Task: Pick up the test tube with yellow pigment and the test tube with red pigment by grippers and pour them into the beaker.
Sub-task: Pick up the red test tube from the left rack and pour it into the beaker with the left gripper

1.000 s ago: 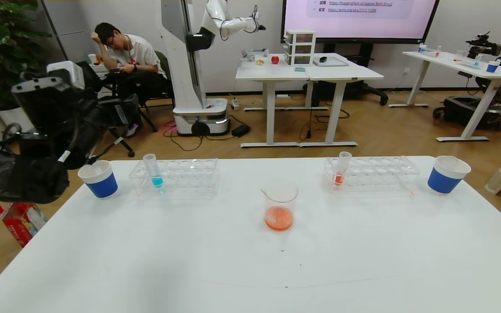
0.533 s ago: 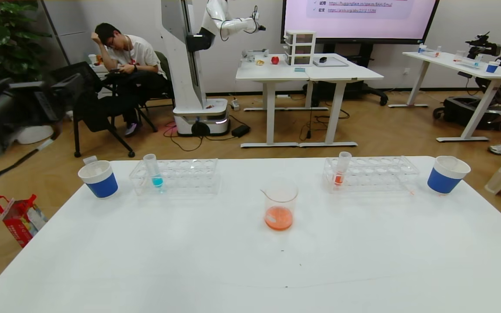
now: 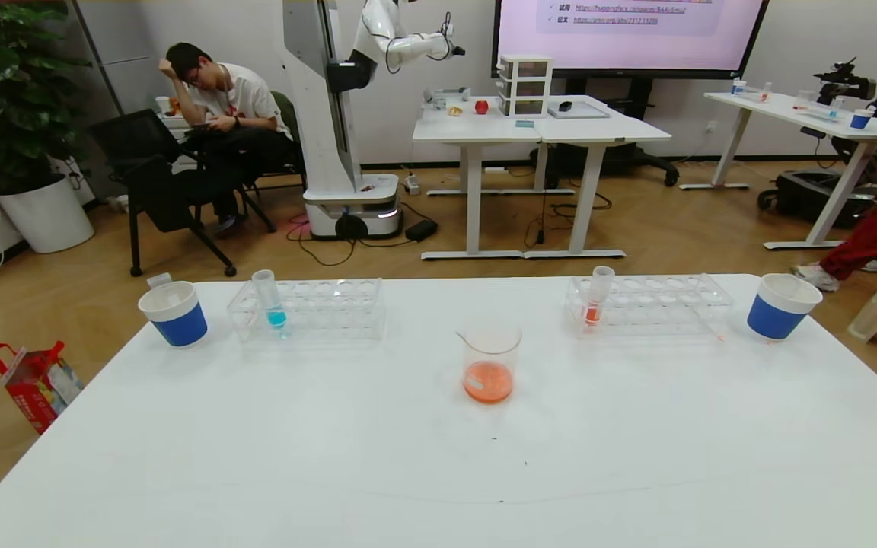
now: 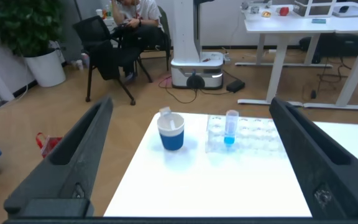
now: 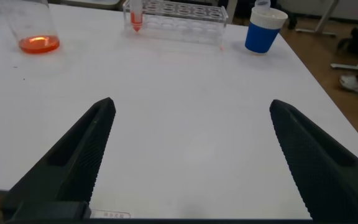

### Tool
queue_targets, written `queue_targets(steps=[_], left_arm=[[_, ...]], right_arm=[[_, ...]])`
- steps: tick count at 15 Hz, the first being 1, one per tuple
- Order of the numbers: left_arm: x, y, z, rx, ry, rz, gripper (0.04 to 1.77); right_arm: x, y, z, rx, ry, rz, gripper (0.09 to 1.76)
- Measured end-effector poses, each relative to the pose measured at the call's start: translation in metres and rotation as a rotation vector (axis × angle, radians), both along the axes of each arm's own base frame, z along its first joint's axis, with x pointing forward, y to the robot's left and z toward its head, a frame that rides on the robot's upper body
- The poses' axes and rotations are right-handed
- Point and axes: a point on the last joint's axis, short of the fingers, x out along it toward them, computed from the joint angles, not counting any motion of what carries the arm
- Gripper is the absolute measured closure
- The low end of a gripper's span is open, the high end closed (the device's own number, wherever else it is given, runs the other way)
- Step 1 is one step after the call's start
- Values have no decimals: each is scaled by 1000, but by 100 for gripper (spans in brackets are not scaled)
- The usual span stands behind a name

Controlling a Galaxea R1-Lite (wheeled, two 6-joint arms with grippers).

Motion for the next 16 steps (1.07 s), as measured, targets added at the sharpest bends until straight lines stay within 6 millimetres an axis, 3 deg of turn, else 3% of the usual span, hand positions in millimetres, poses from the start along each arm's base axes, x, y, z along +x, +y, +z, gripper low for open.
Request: queue_targets(steps=[4,9,11,13,16], left_arm=[[-66,2,-24,5,-37,0,6],[-114,-2,-64,49,-187,-181,6],[-117,-4,-85,69,-245,-227,6],[-105,-4,-112,70,-233,-233,6],[-82,-4,-168,40,-10,-241,6]], right_arm=[[0,0,0,0,0,0,12],[0,0,0,0,0,0,12],[0,0,0,1,0,0,12],[0,0,0,1,0,0,12],[0,0,0,1,0,0,12]])
